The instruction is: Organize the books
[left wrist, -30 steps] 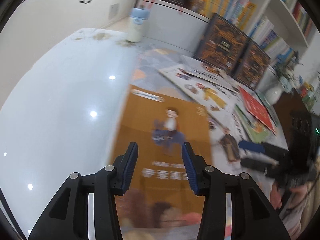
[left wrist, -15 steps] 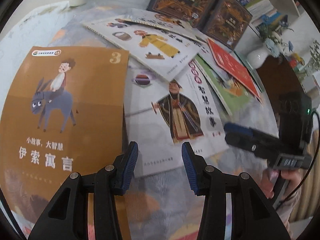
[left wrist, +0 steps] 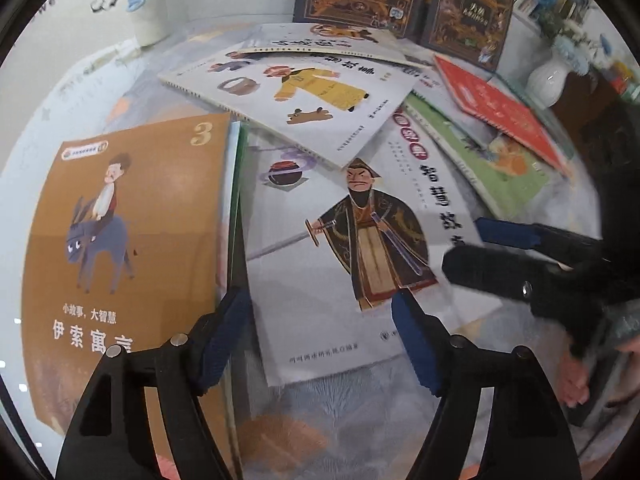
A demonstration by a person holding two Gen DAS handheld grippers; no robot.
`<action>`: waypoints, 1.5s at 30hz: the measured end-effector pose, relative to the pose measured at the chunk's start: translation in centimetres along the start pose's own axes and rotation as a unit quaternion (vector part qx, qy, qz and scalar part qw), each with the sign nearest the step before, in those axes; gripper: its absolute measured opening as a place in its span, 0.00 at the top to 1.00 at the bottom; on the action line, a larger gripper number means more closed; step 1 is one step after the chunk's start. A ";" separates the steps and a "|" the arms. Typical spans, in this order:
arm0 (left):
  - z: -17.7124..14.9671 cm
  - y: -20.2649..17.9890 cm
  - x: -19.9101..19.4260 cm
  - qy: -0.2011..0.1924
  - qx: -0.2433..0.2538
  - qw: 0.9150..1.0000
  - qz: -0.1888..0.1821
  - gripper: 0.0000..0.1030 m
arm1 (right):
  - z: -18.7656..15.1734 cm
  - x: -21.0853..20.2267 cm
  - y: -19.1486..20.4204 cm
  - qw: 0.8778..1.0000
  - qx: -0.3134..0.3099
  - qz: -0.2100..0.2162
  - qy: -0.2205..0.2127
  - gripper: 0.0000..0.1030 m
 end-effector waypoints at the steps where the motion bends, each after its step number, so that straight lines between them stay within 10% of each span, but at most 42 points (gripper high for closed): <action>1: 0.0 -0.3 0.2 0.000 0.005 1.000 0.003 0.29 | 0.0 0.1 0.0 1.000 -0.001 0.001 0.001 0.04; 11: -2.3 -1.9 -0.5 0.014 -0.022 0.998 -0.055 0.19 | -1.3 -1.4 -0.7 0.997 0.032 0.066 0.008 0.03; 22: -9.7 -4.9 -4.1 0.015 -0.017 0.993 -0.119 0.19 | -10.3 -5.2 1.2 0.994 -0.008 0.088 0.063 0.04; 33: -7.1 -4.3 -1.8 -0.026 -0.010 0.997 -0.066 0.28 | -8.3 -4.9 -0.1 0.995 0.025 0.093 0.008 0.09; 45: -9.0 -10.4 -2.3 -0.007 0.048 0.990 -0.135 0.28 | -13.5 -10.3 -3.0 0.997 0.043 0.071 0.002 0.10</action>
Point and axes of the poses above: each gripper's, at about its wrist camera, not at the fingertips, and x roughly the way its jaws point, y to its left, z to its top, the point moved 8 cm from there along x, roughly the way its jaws point
